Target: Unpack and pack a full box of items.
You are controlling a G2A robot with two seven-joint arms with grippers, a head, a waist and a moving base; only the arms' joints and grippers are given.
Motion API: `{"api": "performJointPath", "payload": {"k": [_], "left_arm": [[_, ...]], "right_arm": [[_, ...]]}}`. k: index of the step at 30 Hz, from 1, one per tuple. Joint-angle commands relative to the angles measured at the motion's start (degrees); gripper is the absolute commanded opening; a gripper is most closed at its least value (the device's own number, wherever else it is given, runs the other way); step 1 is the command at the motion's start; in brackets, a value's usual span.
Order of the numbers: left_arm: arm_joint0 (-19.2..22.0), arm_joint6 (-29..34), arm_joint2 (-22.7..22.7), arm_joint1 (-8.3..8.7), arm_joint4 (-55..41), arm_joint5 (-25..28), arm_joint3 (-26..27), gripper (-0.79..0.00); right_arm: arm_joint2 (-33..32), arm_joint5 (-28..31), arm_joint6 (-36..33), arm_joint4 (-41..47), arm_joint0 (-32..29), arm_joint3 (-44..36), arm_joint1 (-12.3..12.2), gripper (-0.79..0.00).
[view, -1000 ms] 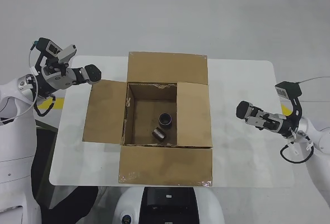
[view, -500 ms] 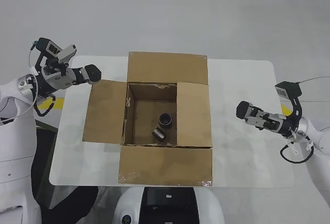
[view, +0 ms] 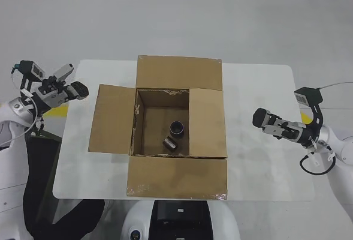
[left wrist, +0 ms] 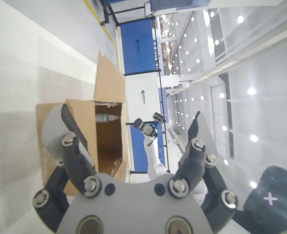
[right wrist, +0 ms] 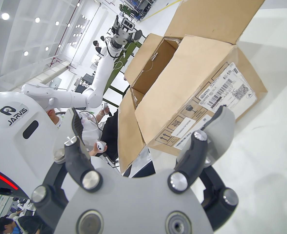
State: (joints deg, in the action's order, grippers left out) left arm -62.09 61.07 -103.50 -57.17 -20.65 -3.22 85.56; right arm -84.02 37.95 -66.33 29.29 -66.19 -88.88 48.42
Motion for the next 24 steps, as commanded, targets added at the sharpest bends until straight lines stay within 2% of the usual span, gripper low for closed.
{"api": "performJointPath", "payload": {"k": [1,3,10,16,24], "left_arm": [[-0.62,-0.14,0.71,0.05,-0.63,-1.94,-1.32,0.000],[-0.19,0.08,2.25,0.31,2.43,-3.84,-1.36,0.000],[1.95,0.43,6.42,0.32,2.30,-3.48,-1.83,0.000],[2.30,0.93,6.44,0.41,-2.60,-3.98,0.42,0.000],[3.29,-0.61,7.09,0.53,-6.59,-5.17,6.56,0.000]], "right_arm": [[0.00,0.00,0.00,0.00,0.00,0.00,0.00,0.000],[0.00,0.00,0.00,0.00,0.00,0.00,0.00,0.000],[0.00,0.00,0.00,0.00,0.00,0.00,0.00,0.000],[0.00,0.00,0.00,0.00,0.00,0.00,0.00,0.000],[0.00,0.00,0.00,0.00,0.00,0.00,0.00,0.000]]}}
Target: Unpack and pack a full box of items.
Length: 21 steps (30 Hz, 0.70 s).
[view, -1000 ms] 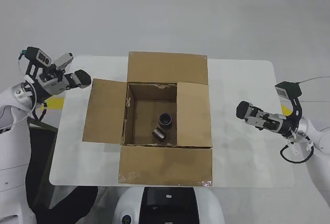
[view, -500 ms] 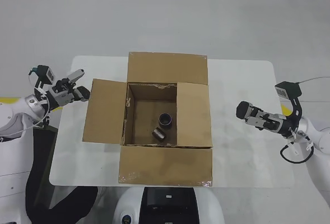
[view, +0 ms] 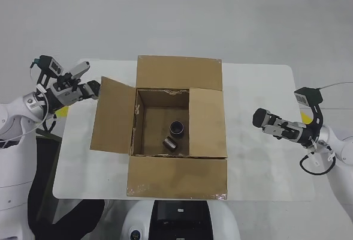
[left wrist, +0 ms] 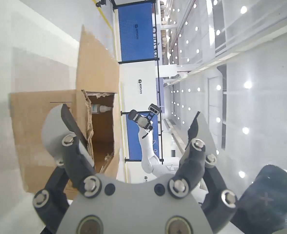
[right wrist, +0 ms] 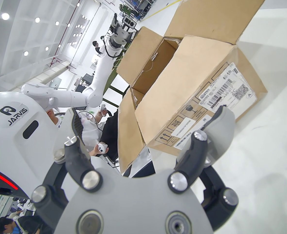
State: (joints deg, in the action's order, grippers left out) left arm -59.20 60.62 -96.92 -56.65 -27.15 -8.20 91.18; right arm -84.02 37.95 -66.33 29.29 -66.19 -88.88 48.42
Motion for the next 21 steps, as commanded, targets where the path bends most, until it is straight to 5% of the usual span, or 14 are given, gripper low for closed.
{"api": "performJointPath", "payload": {"k": [1,21], "left_arm": [[0.88,-0.25,1.07,0.01,-0.34,-0.56,1.50,0.000],[11.86,-2.31,20.23,-1.30,4.42,-2.33,3.46,0.000]], "right_arm": [[0.00,0.00,0.00,0.00,0.00,0.00,0.00,0.000],[0.00,0.00,0.00,0.00,0.00,0.00,0.00,0.000]]}}
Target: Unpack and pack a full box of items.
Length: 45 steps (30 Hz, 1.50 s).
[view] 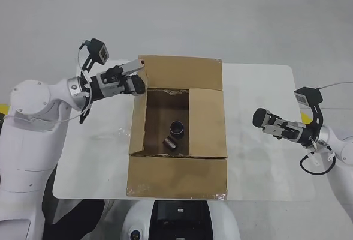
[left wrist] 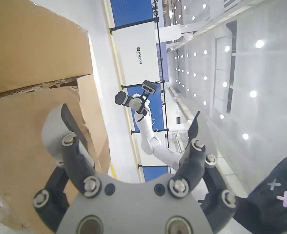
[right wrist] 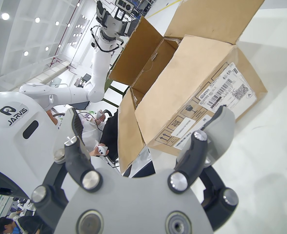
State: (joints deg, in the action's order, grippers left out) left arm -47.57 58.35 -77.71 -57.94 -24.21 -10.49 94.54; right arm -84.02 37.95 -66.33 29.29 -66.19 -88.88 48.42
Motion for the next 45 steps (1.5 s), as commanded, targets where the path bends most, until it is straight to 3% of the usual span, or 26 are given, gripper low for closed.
{"api": "performJointPath", "payload": {"k": [1,13,28,38,45], "left_arm": [[0.37,-0.08,1.64,-0.03,2.17,-0.16,0.13,0.000],[3.59,4.89,7.34,0.47,12.79,-4.21,0.52,0.000],[1.96,6.75,8.88,1.53,20.82,-3.11,1.65,0.000],[0.71,6.58,8.49,2.09,22.86,-1.89,2.58,0.000],[-0.65,0.21,3.47,1.99,13.09,0.66,3.59,0.000]], "right_arm": [[0.00,0.00,0.00,0.00,0.00,0.00,0.00,0.000],[0.00,0.00,0.00,0.00,0.00,0.00,0.00,0.000],[0.00,0.00,0.00,0.00,0.00,0.00,0.00,0.000],[0.00,0.00,0.00,0.00,0.00,0.00,0.00,0.000],[0.00,0.00,0.00,0.00,0.00,0.00,0.00,0.000]]}}
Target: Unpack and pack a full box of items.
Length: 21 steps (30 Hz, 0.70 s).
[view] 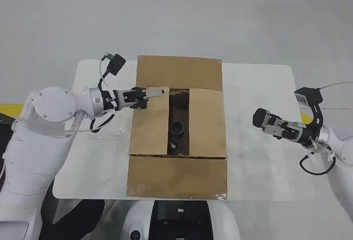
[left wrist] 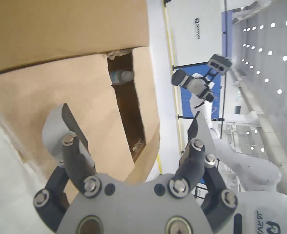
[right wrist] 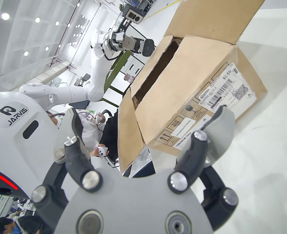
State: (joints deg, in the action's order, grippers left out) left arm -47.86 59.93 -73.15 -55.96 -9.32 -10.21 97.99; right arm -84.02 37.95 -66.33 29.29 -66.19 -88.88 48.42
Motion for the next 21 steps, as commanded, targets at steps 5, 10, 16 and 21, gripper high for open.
{"api": "performJointPath", "payload": {"k": [5,10,16,21], "left_arm": [[-1.61,-7.15,-4.49,0.05,-5.16,2.73,-0.51,0.000],[-1.83,-12.95,-5.62,-0.12,-5.32,5.68,-3.07,0.000],[0.14,-17.43,-4.59,-0.45,-2.59,8.55,-7.50,0.000],[3.82,-18.00,-2.51,-0.84,-0.42,8.39,-12.47,0.000]], "right_arm": [[0.00,0.00,0.00,0.00,0.00,0.00,0.00,0.000],[0.00,0.00,0.00,0.00,0.00,0.00,0.00,0.000],[0.00,0.00,0.00,0.00,0.00,0.00,0.00,0.000],[0.00,0.00,0.00,0.00,0.00,0.00,0.00,0.000]]}}
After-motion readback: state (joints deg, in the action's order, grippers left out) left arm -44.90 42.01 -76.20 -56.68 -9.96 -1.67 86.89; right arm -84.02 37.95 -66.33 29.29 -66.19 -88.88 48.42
